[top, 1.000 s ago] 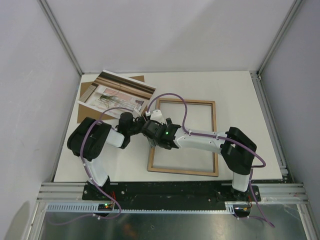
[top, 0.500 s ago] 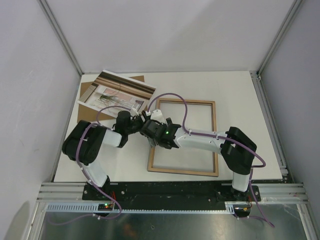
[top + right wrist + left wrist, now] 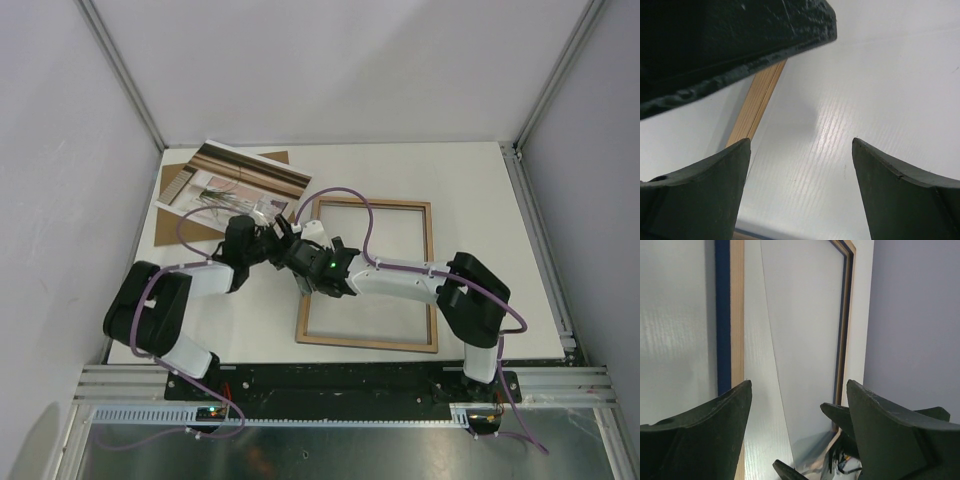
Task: Put the photo into the frame
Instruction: Place the glass panel in the frame body, then move the frame body to the center of the board.
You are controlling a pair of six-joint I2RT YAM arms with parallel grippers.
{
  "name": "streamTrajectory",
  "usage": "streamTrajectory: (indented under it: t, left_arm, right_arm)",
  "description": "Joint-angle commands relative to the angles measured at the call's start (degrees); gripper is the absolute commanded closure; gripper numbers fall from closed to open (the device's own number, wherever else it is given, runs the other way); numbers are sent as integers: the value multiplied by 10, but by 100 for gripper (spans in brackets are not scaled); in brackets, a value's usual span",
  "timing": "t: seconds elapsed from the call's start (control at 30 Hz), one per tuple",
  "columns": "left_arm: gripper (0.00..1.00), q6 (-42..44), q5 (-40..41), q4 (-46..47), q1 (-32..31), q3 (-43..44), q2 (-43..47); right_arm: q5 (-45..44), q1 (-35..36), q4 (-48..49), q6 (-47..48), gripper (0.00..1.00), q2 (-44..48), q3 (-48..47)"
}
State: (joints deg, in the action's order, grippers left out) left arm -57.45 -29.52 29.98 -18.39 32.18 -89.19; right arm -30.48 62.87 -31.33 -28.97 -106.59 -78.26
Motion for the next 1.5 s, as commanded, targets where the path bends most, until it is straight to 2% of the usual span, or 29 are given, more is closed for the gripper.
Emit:
streamTrajectory:
  t: [0.0,0.5,0.63,0.83,0.93,1.07,1.2,1.3,1.47]
  left_arm:
    - [19,33,63,-87,12,30,50]
    - [17,50,86,-165,56,5,104]
    - [22,79,90,-198,56,14,101]
    - [42,122,125,-251,31,19,116]
    - [55,140,177,-287,-1,26,122]
    - [72,148,247,-332,-30,28,129]
    - [93,157,280,-356,-51,39,109]
    - [99,157,292,-361,-76,45,92]
    - [100,154,317,-363,-104,61,58]
  right_arm:
    - [-3,-5,15,-8,14,-6,-15]
    - [55,-27,81,-9,13,-13,18]
    - [71,-48,78,-8,13,15,19]
    - [79,-116,66,-3,13,116,51]
    - [90,-161,66,-11,15,170,91]
    - [125,-246,83,-27,21,238,171]
    - [167,-326,105,-41,31,301,255]
    - [178,-373,110,-49,39,339,306]
    - [237,-476,134,-56,59,388,387]
